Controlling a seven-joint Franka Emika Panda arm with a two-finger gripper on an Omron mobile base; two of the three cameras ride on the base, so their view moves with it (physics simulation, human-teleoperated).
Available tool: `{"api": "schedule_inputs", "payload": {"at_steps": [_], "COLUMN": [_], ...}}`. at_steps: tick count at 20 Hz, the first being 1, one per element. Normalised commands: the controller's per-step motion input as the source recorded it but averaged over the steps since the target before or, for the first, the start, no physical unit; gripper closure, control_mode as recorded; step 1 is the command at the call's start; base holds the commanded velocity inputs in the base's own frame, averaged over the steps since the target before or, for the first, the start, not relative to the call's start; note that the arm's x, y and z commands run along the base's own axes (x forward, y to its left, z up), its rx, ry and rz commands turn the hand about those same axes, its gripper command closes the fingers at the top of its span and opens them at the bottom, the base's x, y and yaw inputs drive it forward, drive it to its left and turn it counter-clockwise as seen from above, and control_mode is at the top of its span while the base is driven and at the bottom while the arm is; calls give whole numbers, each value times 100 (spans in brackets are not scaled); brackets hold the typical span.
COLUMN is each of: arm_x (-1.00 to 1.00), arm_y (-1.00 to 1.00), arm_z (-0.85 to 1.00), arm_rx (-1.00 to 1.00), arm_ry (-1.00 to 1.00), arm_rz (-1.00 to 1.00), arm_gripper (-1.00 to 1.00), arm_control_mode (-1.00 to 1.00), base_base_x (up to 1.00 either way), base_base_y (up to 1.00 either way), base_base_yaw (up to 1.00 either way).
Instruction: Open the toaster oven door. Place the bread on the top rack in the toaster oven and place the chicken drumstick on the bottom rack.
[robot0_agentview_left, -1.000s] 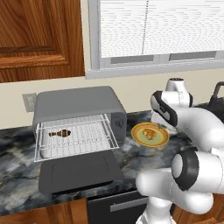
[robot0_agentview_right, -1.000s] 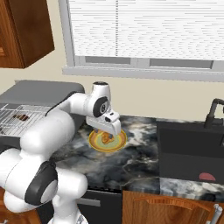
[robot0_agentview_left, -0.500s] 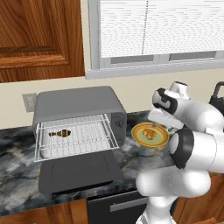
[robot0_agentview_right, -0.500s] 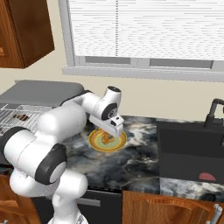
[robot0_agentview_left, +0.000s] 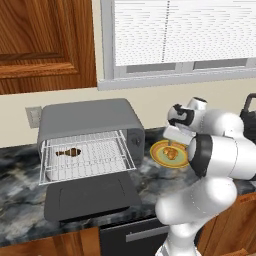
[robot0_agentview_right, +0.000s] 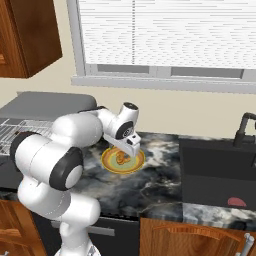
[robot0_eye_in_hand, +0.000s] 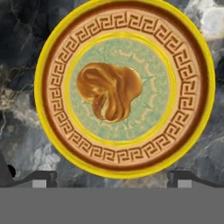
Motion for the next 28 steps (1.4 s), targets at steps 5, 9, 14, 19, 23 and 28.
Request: {"api": "schedule_inputs", "payload": {"at_steps": [5,9,14,19,23,28], "arm_x": [21,3,11,21,9,2], "arm_y": [10,-4,0,0,-1,0], "arm_z": [-33,-21,-22,-14,-11,-10], "arm_rx": [0,-5,-10,-1,-2,-5], "arm_ry": [-12,-12,-2,0,0,0], "arm_rz": [0,0,0,4,8,6], "arm_gripper": [-100,-100,-100,-100,-100,-100], "arm_control_mode": [-100,-100,-100,-100,-100,-100], "base_base_x": [0,0,0,0,0,0], "base_base_y": [0,0,0,0,0,0], "base_base_yaw": [0,0,0,0,0,0]}}
